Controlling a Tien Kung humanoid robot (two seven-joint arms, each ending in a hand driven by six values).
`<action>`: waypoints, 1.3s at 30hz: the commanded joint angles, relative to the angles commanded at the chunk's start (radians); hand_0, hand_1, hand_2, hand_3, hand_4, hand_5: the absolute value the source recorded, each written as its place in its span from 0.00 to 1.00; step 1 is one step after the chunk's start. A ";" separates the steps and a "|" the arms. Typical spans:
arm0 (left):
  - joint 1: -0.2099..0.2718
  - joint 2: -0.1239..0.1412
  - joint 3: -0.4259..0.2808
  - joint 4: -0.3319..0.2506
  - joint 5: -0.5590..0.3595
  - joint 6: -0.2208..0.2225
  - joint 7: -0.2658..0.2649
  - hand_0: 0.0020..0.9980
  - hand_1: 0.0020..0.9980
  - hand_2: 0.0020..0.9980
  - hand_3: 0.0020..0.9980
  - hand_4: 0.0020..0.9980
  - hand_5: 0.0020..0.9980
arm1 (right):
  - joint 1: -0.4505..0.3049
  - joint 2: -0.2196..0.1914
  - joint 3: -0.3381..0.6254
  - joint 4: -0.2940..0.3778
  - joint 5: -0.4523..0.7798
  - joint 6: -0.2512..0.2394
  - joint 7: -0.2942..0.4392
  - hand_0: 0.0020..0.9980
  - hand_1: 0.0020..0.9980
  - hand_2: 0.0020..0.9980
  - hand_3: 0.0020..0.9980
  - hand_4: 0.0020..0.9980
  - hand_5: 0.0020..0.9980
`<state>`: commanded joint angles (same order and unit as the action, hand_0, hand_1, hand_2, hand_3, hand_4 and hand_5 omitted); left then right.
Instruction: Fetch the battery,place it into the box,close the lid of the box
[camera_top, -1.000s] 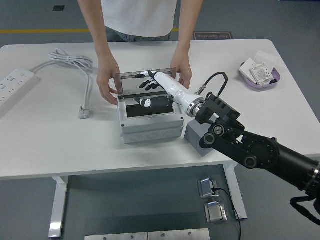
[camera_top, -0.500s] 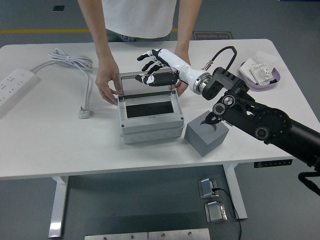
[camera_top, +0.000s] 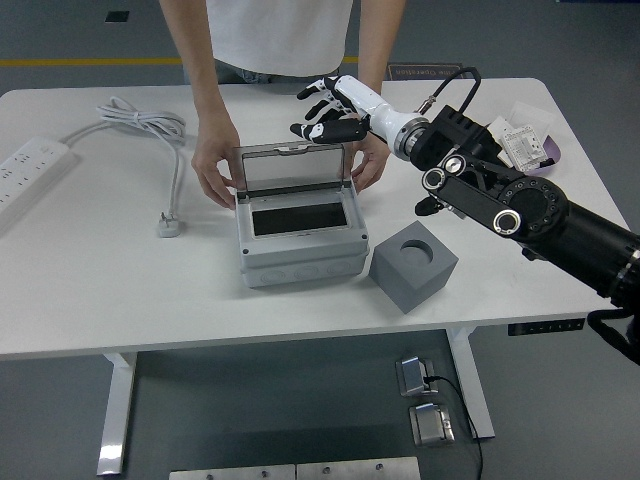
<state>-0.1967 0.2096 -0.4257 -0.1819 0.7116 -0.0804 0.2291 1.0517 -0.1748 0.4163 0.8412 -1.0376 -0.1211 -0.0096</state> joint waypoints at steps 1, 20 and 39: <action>-0.001 -0.001 0.001 0.000 0.001 0.000 0.000 0.72 0.75 0.72 0.67 0.51 0.47 | -0.006 0.003 -0.006 -0.003 0.005 -0.002 0.005 0.74 0.61 0.64 0.76 0.83 0.37; 0.002 0.000 0.056 0.001 -0.060 0.006 -0.020 0.72 0.75 0.72 0.66 0.52 0.47 | -0.067 -0.115 -0.047 0.237 -0.038 -0.013 -0.022 0.75 0.60 0.63 0.74 0.84 0.40; 0.010 0.001 0.098 0.000 -0.115 0.010 -0.034 0.72 0.75 0.72 0.66 0.52 0.48 | -0.173 -0.213 -0.013 0.382 -0.040 -0.003 -0.032 0.72 0.59 0.63 0.74 0.84 0.40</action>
<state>-0.1870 0.2107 -0.3280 -0.1814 0.5963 -0.0705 0.1950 0.8788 -0.3874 0.4031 1.2232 -1.0780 -0.1244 -0.0414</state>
